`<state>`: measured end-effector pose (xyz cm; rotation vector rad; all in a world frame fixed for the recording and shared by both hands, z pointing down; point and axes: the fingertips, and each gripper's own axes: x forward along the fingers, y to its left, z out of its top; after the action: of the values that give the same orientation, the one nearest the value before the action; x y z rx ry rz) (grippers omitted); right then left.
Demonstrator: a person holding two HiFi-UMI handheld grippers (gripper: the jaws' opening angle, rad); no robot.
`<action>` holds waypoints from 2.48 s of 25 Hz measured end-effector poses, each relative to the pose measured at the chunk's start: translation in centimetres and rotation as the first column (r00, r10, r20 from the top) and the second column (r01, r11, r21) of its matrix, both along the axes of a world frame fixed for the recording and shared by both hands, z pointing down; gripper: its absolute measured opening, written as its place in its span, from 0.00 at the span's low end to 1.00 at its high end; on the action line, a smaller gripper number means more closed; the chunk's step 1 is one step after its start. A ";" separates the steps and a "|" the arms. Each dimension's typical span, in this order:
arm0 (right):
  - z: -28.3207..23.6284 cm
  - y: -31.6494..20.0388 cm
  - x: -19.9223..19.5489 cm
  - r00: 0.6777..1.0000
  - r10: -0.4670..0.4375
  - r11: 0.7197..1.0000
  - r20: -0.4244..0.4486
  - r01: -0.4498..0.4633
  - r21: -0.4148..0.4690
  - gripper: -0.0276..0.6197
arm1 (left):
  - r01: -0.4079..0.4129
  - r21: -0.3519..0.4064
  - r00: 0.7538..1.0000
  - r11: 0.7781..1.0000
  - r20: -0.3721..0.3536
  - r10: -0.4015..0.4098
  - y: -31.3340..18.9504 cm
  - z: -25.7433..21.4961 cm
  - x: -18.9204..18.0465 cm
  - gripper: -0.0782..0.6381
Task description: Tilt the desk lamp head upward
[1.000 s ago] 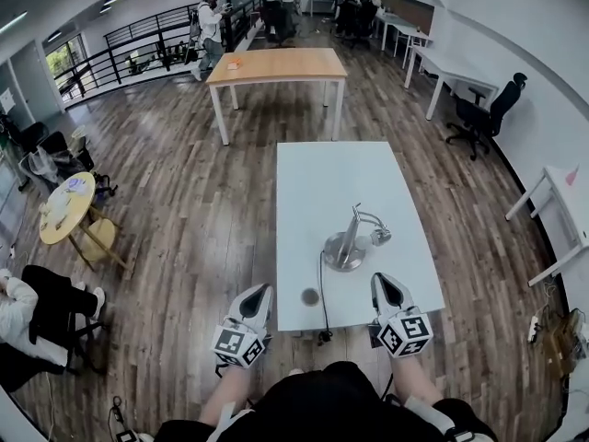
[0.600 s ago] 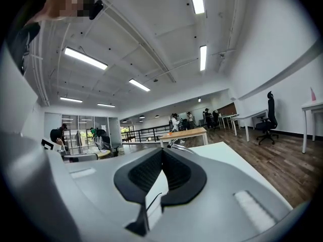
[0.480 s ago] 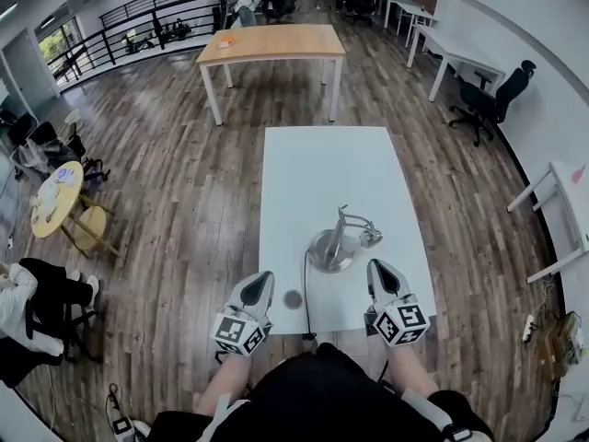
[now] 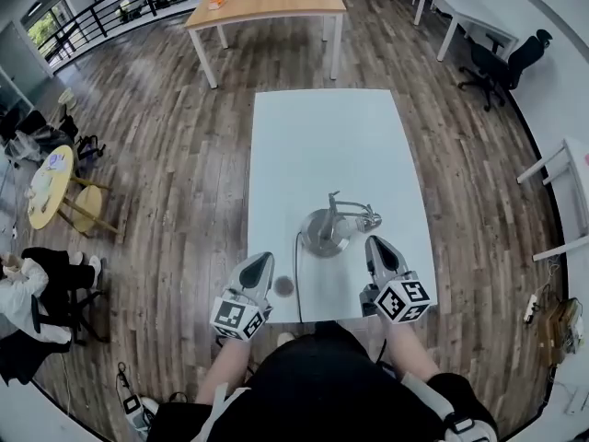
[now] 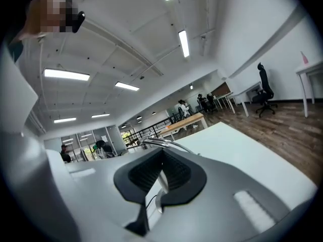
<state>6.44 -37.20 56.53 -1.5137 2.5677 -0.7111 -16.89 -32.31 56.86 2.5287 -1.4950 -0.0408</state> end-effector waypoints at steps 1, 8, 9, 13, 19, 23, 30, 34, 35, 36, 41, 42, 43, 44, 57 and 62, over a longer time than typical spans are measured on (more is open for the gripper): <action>0.5 -0.3 0.1 0.999 0.002 1.000 0.046 -0.001 -0.023 0.05 | 0.001 -0.014 1.000 1.000 0.002 -0.001 -0.1 0.5 0.1 0.11; 2.4 -1.7 -1.5 0.948 -0.044 0.986 0.315 0.091 -0.137 0.28 | -0.019 -0.091 0.998 0.996 0.059 0.025 -1.2 3.4 1.1 0.11; 2.4 -1.9 -1.6 0.937 -0.041 0.984 0.347 0.098 -0.149 0.28 | -0.031 -0.096 0.997 0.995 0.073 0.038 -1.3 3.8 1.6 0.11; 3.1 -3.0 -1.7 0.915 -0.043 0.977 0.401 0.122 -0.173 0.29 | -0.083 -0.136 0.988 0.987 0.115 0.099 -2.2 6.0 3.5 0.11; 3.2 -3.9 -2.0 0.756 -0.002 0.952 0.654 0.201 -0.230 0.37 | -0.164 -0.205 0.969 0.965 0.147 0.196 -2.6 9.0 5.7 0.11; 3.7 -4.8 -1.3 0.630 0.094 0.937 0.771 0.205 -0.282 0.37 | -0.185 -0.213 0.968 0.959 0.131 0.216 -2.9 9.4 6.4 0.11; 3.7 -6.3 -1.2 0.554 0.166 0.924 0.816 0.201 -0.325 0.37 | -0.232 -0.265 0.938 0.936 0.195 0.288 -4.0 11.8 6.7 0.11; 4.6 -6.7 -0.9 0.488 0.241 0.906 0.839 0.196 -0.374 0.35 | -0.273 -0.314 0.905 0.909 0.238 0.354 -4.2 14.7 7.8 0.12; 4.7 -6.7 -0.8 0.474 0.254 0.904 0.843 0.195 -0.381 0.35 | -0.285 -0.329 0.896 0.900 0.243 0.372 -4.2 15.3 8.3 0.20; 4.7 -6.6 -0.7 0.466 0.263 0.902 0.845 0.193 -0.387 0.34 | -0.295 -0.343 0.886 0.892 0.251 0.389 -4.2 15.8 8.6 0.23; 4.9 -6.6 -0.7 0.473 0.284 0.891 0.834 0.190 -0.412 0.33 | -0.297 -0.382 0.883 0.875 0.238 0.404 -5.1 17.4 9.1 0.27; 4.9 -6.6 -0.8 0.481 0.283 0.889 0.830 0.192 -0.415 0.33 | -0.294 -0.392 0.888 0.872 0.225 0.401 -5.4 17.6 9.0 0.27; 4.9 -6.6 -0.8 0.490 0.282 0.888 0.825 0.192 -0.418 0.33 | -0.293 -0.401 0.888 0.868 0.223 0.402 -5.5 17.9 9.0 0.27; 4.8 -6.6 -0.9 0.500 0.280 0.887 0.819 0.192 -0.420 0.33 | -0.293 -0.408 0.884 0.864 0.228 0.407 -5.6 18.1 9.0 0.27; 3.4 -7.1 -0.3 0.646 0.238 0.911 0.725 0.110 -0.398 0.35 | -0.294 -0.477 0.840 0.828 0.284 0.462 -6.2 18.9 9.3 0.25; 1.5 -7.8 0.4 0.766 0.146 0.943 0.626 0.083 -0.322 0.34 | -0.302 -0.491 0.818 0.817 0.308 0.487 -6.2 19.7 9.3 0.25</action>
<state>6.80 -44.96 58.02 -1.0877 1.9499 -1.4283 -7.55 -38.49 76.61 2.5071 -0.8888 0.8560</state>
